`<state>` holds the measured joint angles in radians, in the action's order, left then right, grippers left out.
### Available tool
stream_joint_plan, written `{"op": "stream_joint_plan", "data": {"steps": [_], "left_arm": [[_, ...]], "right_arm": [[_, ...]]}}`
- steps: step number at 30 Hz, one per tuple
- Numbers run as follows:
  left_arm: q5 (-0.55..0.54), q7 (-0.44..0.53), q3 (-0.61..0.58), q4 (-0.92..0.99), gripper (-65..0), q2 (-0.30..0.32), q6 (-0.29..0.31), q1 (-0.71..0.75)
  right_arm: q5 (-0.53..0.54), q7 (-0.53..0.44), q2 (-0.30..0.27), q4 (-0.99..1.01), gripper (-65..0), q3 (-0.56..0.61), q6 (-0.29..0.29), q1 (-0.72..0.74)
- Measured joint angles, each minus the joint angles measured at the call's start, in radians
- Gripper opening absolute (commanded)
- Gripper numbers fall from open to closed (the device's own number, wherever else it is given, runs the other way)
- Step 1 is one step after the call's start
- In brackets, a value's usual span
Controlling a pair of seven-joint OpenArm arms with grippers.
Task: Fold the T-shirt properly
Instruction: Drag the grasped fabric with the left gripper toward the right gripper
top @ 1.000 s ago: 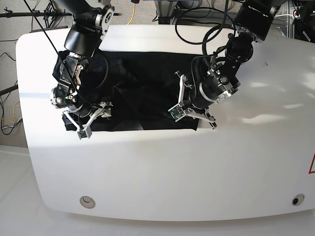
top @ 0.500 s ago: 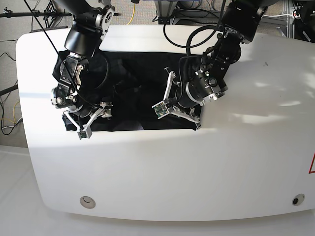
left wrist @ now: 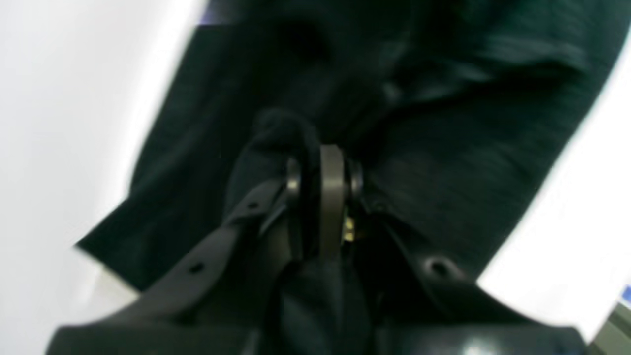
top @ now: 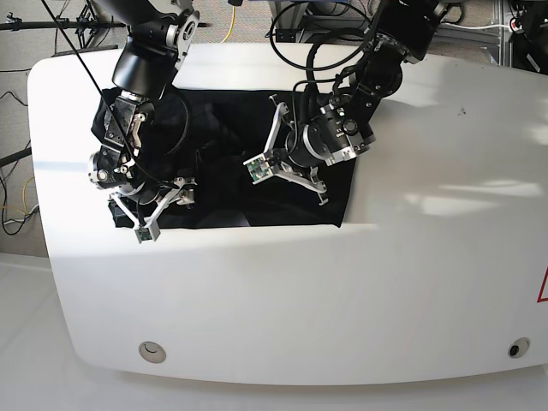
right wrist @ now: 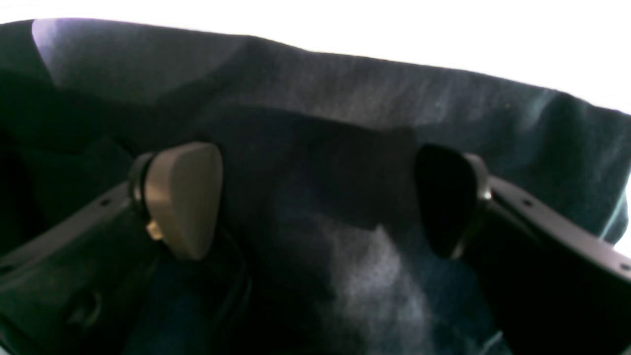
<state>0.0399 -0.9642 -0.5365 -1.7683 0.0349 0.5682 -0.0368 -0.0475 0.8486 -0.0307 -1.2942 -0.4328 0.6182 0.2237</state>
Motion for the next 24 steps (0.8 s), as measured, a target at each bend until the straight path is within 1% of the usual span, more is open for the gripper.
{"op": "stream_joint_plan", "data": {"steps": [3, 6, 14, 24], "left_arm": [[-0.001, -0.051, -0.011, -0.015, -64.9, -0.007, 0.000, -0.001], [0.005, -0.072, -0.013, -0.039, -64.9, -0.019, -0.002, -0.003], [0.004, -0.093, -0.036, -0.059, -64.9, -0.029, -0.002, -0.013], [0.005, -0.098, -0.036, -0.058, -64.9, -0.064, -0.002, -0.008]], "right_arm": [[0.000, 0.000, 0.000, 0.000, -5.9, 0.000, 0.000, 0.000], [0.000, 0.002, 0.000, 0.000, -5.9, 0.000, 0.000, 0.002], [0.000, 0.010, 0.000, 0.000, -5.9, 0.000, 0.001, 0.005], [0.000, 0.011, 0.000, 0.000, -5.9, 0.000, 0.001, 0.005]]}}
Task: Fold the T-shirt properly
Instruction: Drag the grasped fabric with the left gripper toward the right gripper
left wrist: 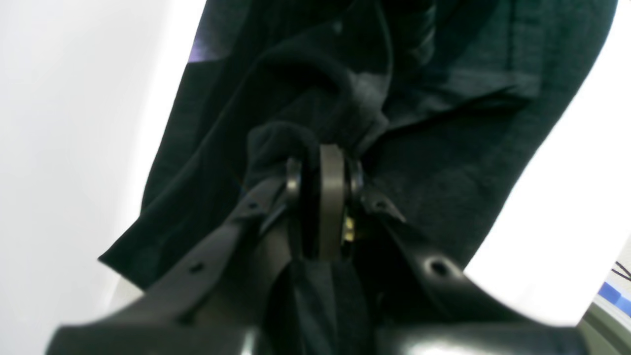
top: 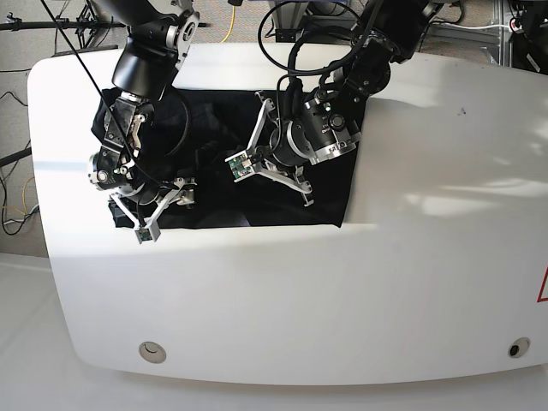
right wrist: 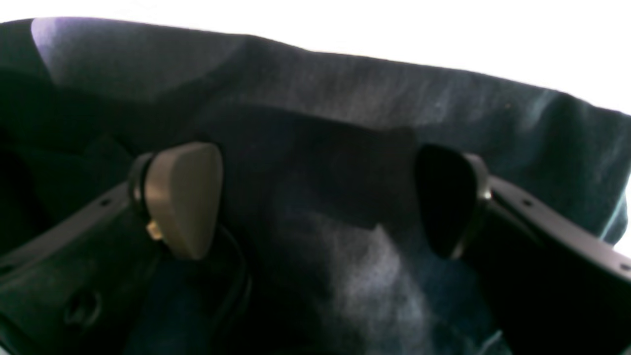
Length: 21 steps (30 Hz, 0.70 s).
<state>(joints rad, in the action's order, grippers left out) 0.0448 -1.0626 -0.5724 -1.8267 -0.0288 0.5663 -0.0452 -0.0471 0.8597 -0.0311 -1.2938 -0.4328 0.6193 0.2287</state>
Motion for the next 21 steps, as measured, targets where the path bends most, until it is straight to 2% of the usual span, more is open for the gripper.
{"op": "stream_joint_plan", "data": {"steps": [13, 21], "left_arm": [[-0.002, -0.056, 0.001, 0.003, -64.7, -0.069, -0.001, 0.000], [-0.003, -0.069, 0.001, 0.004, -64.7, -0.070, -0.001, 0.001]], "right_arm": [[-0.001, 0.000, 0.001, 0.000, -5.9, 0.000, 0.000, 0.000], [-0.001, 0.000, 0.000, 0.000, -5.9, 0.000, 0.002, 0.000]]}}
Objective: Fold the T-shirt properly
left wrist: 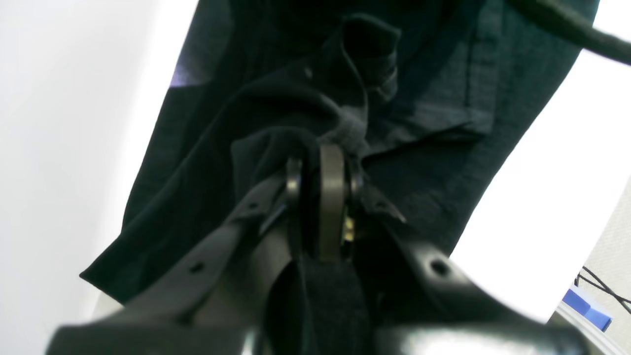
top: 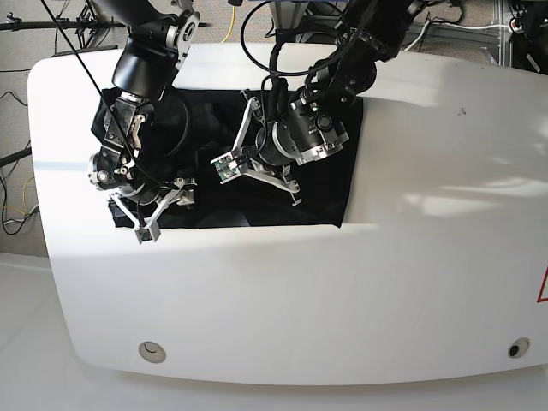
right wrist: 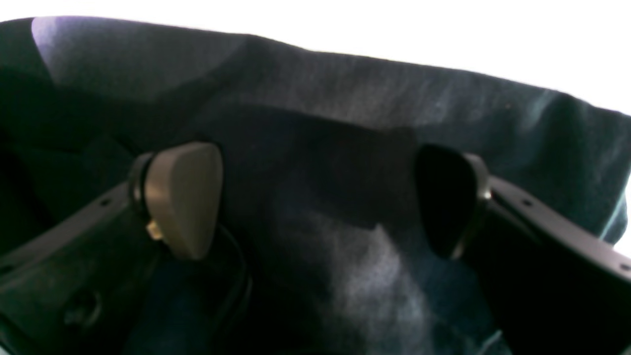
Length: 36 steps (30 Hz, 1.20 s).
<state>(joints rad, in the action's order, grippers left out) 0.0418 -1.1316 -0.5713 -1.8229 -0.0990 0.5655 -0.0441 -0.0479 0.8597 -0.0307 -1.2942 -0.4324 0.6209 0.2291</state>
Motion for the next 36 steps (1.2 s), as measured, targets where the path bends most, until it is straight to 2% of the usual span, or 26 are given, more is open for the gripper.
{"op": "stream_joint_plan", "data": {"steps": [4, 22, 36], "left_arm": [[0.001, -0.034, 0.000, 0.000, -64.7, 0.000, 0.000, 0.000], [-0.005, -0.035, 0.001, 0.002, -64.6, 0.000, 0.000, 0.043], [-0.200, -0.058, 0.002, 0.084, -64.6, 0.000, 0.000, 0.043]], "right_arm": [[0.000, 0.000, 0.000, 0.000, -5.9, 0.000, -0.002, 0.000], [0.000, 0.000, 0.000, 0.000, -5.9, 0.000, 0.000, 0.000], [0.000, 0.000, 0.000, 0.000, -5.9, 0.000, 0.000, 0.000]]}}
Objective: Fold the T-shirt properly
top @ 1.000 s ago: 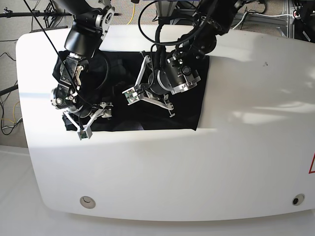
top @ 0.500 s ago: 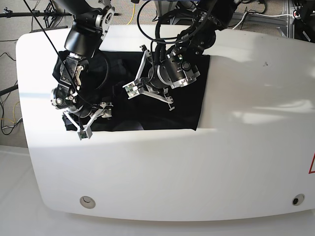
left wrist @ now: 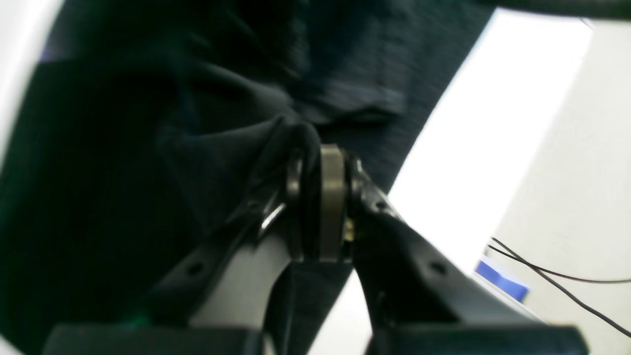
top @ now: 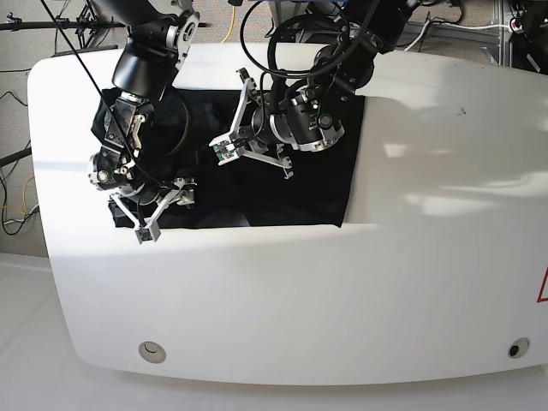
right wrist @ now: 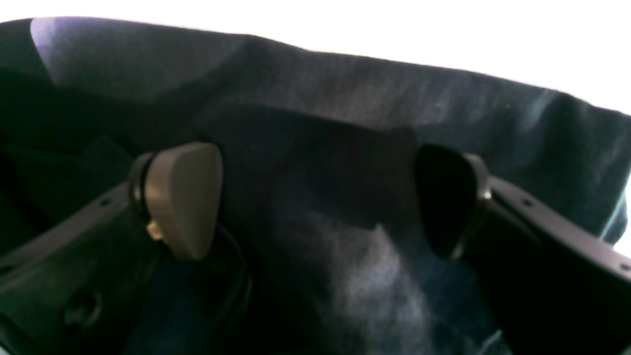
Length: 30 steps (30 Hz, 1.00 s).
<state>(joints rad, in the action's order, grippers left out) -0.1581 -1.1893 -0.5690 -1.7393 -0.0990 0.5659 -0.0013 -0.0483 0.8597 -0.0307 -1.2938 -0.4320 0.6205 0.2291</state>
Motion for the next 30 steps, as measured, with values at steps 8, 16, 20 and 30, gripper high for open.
{"op": "stream_joint_plan", "data": {"steps": [8, 16, 20, 30], "left_arm": [[-0.024, 0.000, 0.001, 0.020, -64.6, 0.000, 0.000, -0.002], [-0.024, 0.000, 0.001, 0.020, -64.0, 0.000, 0.000, -0.003], [-0.025, 0.000, -0.002, 0.021, -55.7, 0.000, 0.000, -0.005], [-0.135, 0.001, 0.000, 0.020, -30.1, 0.000, 0.000, -0.023]], "right_arm": [[0.000, 0.000, 0.000, 0.000, -5.9, 0.000, 0.000, 0.000], [0.000, 0.000, 0.000, 0.000, -5.9, 0.000, 0.000, 0.000], [0.000, 0.000, 0.000, 0.000, -5.9, 0.000, 0.000, 0.000], [0.000, 0.000, 0.000, 0.000, -5.9, 0.000, 0.000, 0.000]]}}
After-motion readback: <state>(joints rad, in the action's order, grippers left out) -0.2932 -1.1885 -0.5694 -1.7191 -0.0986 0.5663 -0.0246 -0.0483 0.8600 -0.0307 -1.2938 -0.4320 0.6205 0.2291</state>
